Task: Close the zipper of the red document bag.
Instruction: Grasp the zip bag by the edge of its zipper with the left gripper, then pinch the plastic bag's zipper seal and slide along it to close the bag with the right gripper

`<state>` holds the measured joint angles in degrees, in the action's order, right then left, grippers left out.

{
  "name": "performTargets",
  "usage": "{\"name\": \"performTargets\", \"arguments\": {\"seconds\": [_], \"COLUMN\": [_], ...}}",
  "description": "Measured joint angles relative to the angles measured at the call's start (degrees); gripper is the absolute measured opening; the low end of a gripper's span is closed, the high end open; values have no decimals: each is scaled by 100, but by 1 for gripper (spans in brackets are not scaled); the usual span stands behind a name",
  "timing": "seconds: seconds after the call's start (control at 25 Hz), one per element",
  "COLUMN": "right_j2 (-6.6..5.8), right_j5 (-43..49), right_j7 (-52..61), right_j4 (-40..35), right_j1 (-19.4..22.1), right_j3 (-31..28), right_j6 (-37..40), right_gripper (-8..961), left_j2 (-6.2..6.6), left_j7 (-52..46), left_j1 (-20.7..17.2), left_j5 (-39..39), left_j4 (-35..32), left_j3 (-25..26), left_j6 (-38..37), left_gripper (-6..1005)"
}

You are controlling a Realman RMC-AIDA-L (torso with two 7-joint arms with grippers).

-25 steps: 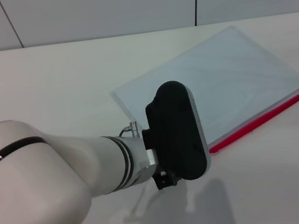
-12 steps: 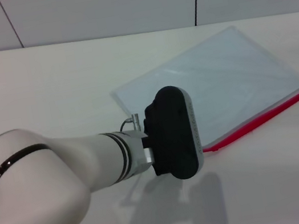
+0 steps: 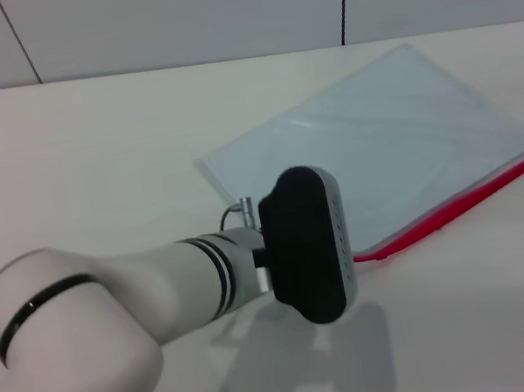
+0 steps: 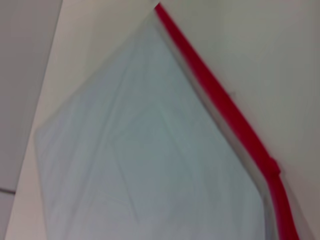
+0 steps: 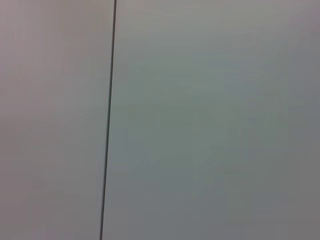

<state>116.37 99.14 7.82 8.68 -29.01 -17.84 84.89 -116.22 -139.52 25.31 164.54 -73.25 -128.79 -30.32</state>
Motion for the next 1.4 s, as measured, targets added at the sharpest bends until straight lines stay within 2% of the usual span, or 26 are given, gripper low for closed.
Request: {"name": "performTargets", "arguments": {"seconds": [0.32,0.56,0.64,0.88,0.96,1.0,1.12,1.4], "right_j2": [2,0,-6,-18,-18,-17,-18,-5], "right_j5": [7,20,29,245,595,765,1326,2347], "right_j7": [0,-34,-45,-55,-57,-59,-145,-1435], "right_j4": [3,-15,-91,-598,-818,-891,-1076,-1155], "right_j1": [0,0,-26,-272,-387,-427,-540,-594], "right_j3": [0,86,316,1286,1579,1667,1847,1966], "right_j6": [1,1,1,10,6,3,1,-5], "right_gripper": [794,794,794,794,794,794,793,793], "left_j2": [-4,-3,-1,5,6,1,2,3], "left_j7": [309,368,375,701,773,1096,1384,1539], "left_j1": [-91,-164,-232,-577,-635,-900,-1107,-1223], "left_j5": [6,8,8,8,8,6,-4,-85], "left_j4": [258,284,300,327,328,337,395,476], "left_j3": [-208,-172,-157,-139,-136,-98,-67,5], "left_j6": [680,837,998,1791,1934,2528,3061,3417], "left_gripper": [509,280,191,56,56,56,56,55]}}
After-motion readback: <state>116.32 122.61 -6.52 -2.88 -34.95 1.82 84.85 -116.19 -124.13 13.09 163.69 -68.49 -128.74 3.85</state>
